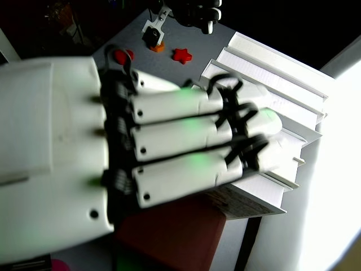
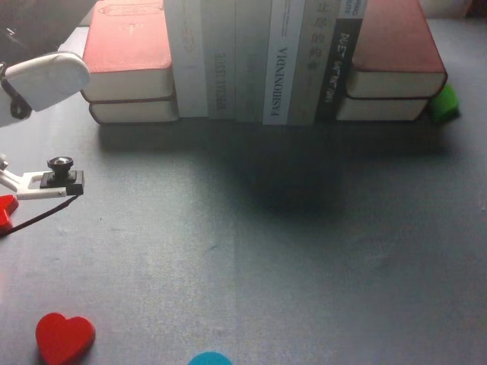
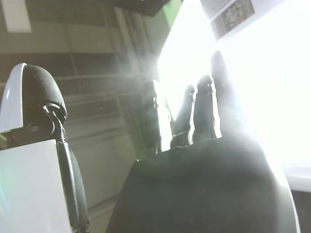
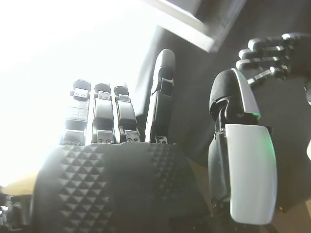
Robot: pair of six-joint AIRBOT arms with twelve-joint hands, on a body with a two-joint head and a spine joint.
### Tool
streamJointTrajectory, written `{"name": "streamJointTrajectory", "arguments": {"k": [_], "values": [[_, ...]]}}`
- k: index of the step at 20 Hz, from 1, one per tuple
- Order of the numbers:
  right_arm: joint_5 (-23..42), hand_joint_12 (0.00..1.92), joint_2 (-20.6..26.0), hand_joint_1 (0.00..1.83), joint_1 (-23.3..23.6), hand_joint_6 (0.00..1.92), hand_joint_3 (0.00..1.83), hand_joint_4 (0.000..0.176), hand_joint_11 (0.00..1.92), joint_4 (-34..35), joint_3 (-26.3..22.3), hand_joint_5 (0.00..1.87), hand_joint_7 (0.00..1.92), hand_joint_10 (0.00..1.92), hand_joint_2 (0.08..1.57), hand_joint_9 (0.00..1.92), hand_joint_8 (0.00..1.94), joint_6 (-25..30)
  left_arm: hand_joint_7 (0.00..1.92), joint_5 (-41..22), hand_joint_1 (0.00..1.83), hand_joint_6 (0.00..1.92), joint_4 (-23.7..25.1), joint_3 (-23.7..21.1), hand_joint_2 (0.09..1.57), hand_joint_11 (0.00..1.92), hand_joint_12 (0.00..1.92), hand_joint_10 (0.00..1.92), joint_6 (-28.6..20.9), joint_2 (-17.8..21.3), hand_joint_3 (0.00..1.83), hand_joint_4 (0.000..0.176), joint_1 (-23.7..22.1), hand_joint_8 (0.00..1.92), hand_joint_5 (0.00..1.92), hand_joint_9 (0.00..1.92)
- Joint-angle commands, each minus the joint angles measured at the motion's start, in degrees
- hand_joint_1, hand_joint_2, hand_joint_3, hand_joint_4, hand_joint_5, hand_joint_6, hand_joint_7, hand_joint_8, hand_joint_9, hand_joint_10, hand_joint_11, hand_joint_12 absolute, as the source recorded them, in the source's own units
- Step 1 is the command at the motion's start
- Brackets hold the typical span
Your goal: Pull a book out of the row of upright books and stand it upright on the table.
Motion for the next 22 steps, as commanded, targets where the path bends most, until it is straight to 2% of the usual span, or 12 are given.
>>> {"name": "streamJointTrajectory", "arguments": {"k": [1, 2, 5, 7, 9, 10, 13, 14, 15, 18, 20, 22], "values": [[5.09, 0.0, -0.69, 0.53, 1.18, 0.0, 0.01, 0.113, 0.0, 2.77, 0.34, 0.65, 0.0, 0.0, 1.15, 0.0, 0.0, 0.06, 0.01, -6.5, 0.93, 0.01, -2.01, -0.18, 0.91, 0.0, 0.26, 0.0, -0.5, -0.18, 0.0, 0.148, -0.76, 0.01, 0.29, 0.0], [5.53, 0.0, -1.31, 0.53, 1.12, 0.0, 0.01, 0.133, 0.0, 3.31, 0.75, 0.66, 0.0, 0.0, 1.16, 0.0, 0.0, 0.05, 0.01, -6.63, 0.93, 0.0, -2.02, -0.2, 0.92, 0.0, 0.23, 0.0, -0.5, -0.16, 0.0, 0.142, -0.76, 0.0, 0.28, 0.0], [6.46, 0.0, -2.68, 0.62, 0.23, 0.02, 0.0, 0.123, 0.0, 4.51, 1.35, 0.71, 0.0, 0.0, 1.15, 0.0, 0.0, -0.06, 0.01, -6.72, 0.93, 0.0, -2.02, -0.22, 0.92, 0.0, 0.23, 0.0, -0.5, -0.13, 0.0, 0.153, -0.79, 0.0, 0.28, 0.01], [6.54, 0.0, -3.21, 0.44, -0.16, 0.0, 0.0, 0.09, 0.0, 4.52, 1.47, 0.66, 0.0, 0.0, 1.09, 0.0, 0.0, -0.26, 0.0, -6.72, 0.89, 0.0, -1.95, -0.2, 0.93, 0.0, 0.36, 0.0, -0.5, -0.15, 0.0, 0.152, -0.85, 0.0, 0.31, 0.0], [6.54, 0.0, -3.47, 0.42, -0.57, 0.0, 0.0, 0.064, 0.0, 4.52, 1.55, 0.64, 0.0, 0.0, 1.07, 0.0, 0.0, -0.36, 0.0, -6.79, 0.91, 0.0, -1.93, -0.19, 0.93, 0.0, 0.29, 0.0, -0.5, -0.27, 0.0, 0.15, -0.89, 0.0, 0.31, 0.0], [6.54, 0.0, -3.56, 0.59, -0.74, 0.01, 0.01, 0.061, 0.0, 4.52, 1.59, 0.65, 0.0, 0.0, 1.15, 0.0, 0.0, -0.38, 0.0, -6.85, 0.91, 0.0, -1.93, -0.18, 0.94, 0.0, 0.28, 0.0, -0.5, -0.31, 0.0, 0.15, -0.96, 0.0, 0.3, 0.0], [6.54, 0.0, -4.41, 0.7, -1.49, 0.01, 0.02, 0.066, 0.0, 5.01, 2.34, 0.67, 0.0, 0.0, 1.19, 0.0, 0.0, -0.38, 0.0, -6.96, 0.9, 0.0, -1.86, -0.26, 0.94, 0.0, 0.32, 0.0, -0.5, -0.28, 0.0, 0.148, -1.11, 0.0, 0.31, 0.0], [6.54, 0.0, -4.56, 0.68, -1.59, 0.01, 0.02, 0.092, 0.0, 5.3, 2.51, 0.67, 0.0, 0.0, 1.19, 0.0, 0.0, -0.38, 0.0, -7.01, 0.88, 0.0, -1.76, -0.38, 0.95, 0.0, 0.32, 0.0, -0.5, -0.17, 0.0, 0.155, -1.25, 0.0, 0.3, 0.0], [6.54, 0.0, -4.57, 0.68, -1.66, 0.01, 0.02, 0.092, 0.0, 5.53, 2.55, 0.67, 0.0, 0.0, 1.19, 0.0, 0.0, -0.38, 0.0, -7.09, 0.88, 0.0, -1.76, -0.43, 0.95, 0.0, 0.32, 0.0, -0.5, -0.16, 0.0, 0.155, -1.32, 0.0, 0.3, 0.0], [6.54, 0.0, -4.65, 0.76, -1.71, 0.01, 0.01, 0.025, 0.0, 5.8, 2.63, 0.7, 0.0, 0.0, 1.2, 0.0, 0.0, -0.37, 0.0, -7.2, 0.85, 0.0, -1.76, -0.44, 0.95, 0.0, 0.47, 0.0, -0.5, -0.22, 0.0, 0.161, -1.37, 0.0, 0.26, 0.01], [6.54, 0.0, -4.77, 0.75, -1.74, 0.0, 0.01, 0.003, 0.0, 5.81, 2.69, 0.69, 0.0, 0.0, 1.2, 0.0, 0.0, -0.37, 0.0, -7.31, 0.84, 0.0, -1.76, -0.45, 0.95, 0.0, 0.49, 0.0, -0.5, -0.23, 0.0, 0.166, -1.41, 0.0, 0.27, 0.01], [6.54, 0.0, -5.13, 0.76, -2.02, 0.0, 0.0, 0.0, 0.0, 5.88, 2.93, 0.66, 0.0, 0.0, 1.19, 0.0, 0.0, -0.36, 0.0, -7.4, 0.84, 0.0, -1.76, -0.54, 0.95, 0.0, 0.49, 0.0, -0.5, -0.2, 0.0, 0.163, -1.42, 0.0, 0.26, 0.0]]}}
